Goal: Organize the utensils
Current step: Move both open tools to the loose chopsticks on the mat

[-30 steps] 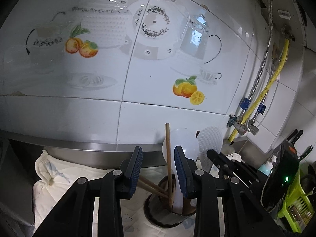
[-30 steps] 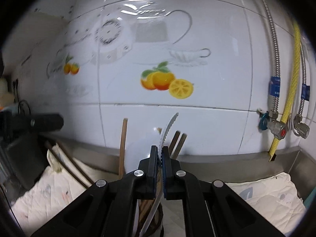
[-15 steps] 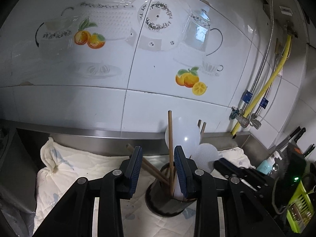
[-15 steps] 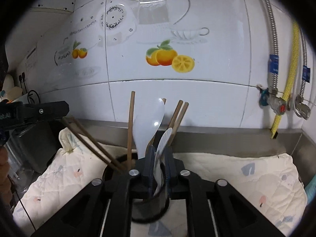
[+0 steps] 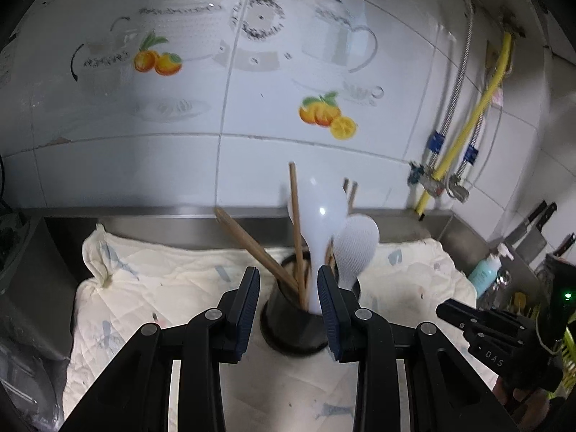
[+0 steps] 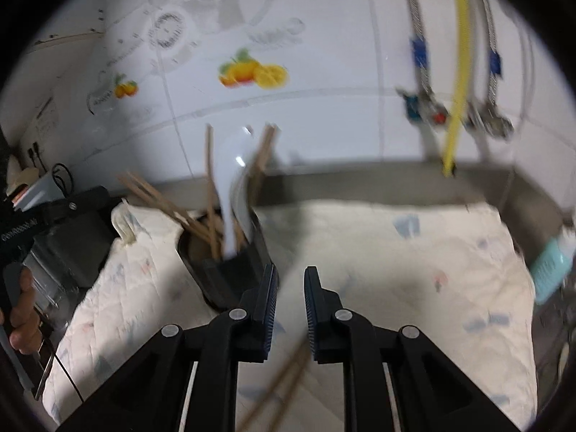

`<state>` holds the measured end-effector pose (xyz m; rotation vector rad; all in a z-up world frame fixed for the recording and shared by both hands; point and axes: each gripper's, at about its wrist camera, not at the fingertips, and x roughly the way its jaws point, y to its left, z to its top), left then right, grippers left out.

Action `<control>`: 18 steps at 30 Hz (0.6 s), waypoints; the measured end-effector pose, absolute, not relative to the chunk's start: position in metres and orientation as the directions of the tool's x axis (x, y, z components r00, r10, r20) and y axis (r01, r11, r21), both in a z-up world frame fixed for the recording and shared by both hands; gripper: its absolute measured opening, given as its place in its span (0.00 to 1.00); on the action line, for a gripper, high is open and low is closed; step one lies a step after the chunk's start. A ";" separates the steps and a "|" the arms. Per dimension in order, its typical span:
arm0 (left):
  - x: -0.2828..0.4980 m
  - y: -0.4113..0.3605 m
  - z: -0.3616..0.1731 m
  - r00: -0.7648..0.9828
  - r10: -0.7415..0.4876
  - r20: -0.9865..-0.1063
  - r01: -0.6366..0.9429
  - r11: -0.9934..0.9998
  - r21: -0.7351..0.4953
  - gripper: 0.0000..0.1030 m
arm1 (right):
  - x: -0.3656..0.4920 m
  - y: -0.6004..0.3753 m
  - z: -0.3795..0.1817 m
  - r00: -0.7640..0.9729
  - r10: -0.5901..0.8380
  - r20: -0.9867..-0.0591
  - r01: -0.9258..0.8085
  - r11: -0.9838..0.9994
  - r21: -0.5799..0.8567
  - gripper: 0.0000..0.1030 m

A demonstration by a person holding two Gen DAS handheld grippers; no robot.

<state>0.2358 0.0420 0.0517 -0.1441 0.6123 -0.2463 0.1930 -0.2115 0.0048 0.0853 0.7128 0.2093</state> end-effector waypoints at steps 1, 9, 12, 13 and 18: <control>0.232 0.038 0.049 0.785 -0.273 -0.556 0.190 0.961 -0.203 0.35 | 0.191 -0.215 -0.001 0.722 0.217 -0.657 -0.151 0.976 0.156 0.17; 0.220 0.024 0.031 0.749 -0.297 -0.592 0.209 0.954 -0.214 0.35 | 0.188 -0.220 -0.051 0.621 0.232 -0.748 -0.099 0.971 0.219 0.17; 0.219 0.023 0.026 0.740 -0.297 -0.604 0.214 0.955 -0.206 0.35 | 0.195 -0.216 -0.064 0.592 0.240 -0.769 -0.086 0.968 0.236 0.17; 0.218 0.023 0.024 0.737 -0.295 -0.608 0.215 0.955 -0.203 0.35 | 0.198 -0.214 -0.069 0.585 0.237 -0.776 -0.082 0.969 0.234 0.17; 0.221 0.028 0.016 0.726 -0.288 -0.624 0.206 0.957 -0.202 0.35 | 0.211 -0.208 -0.084 0.557 0.229 -0.798 -0.071 0.971 0.230 0.17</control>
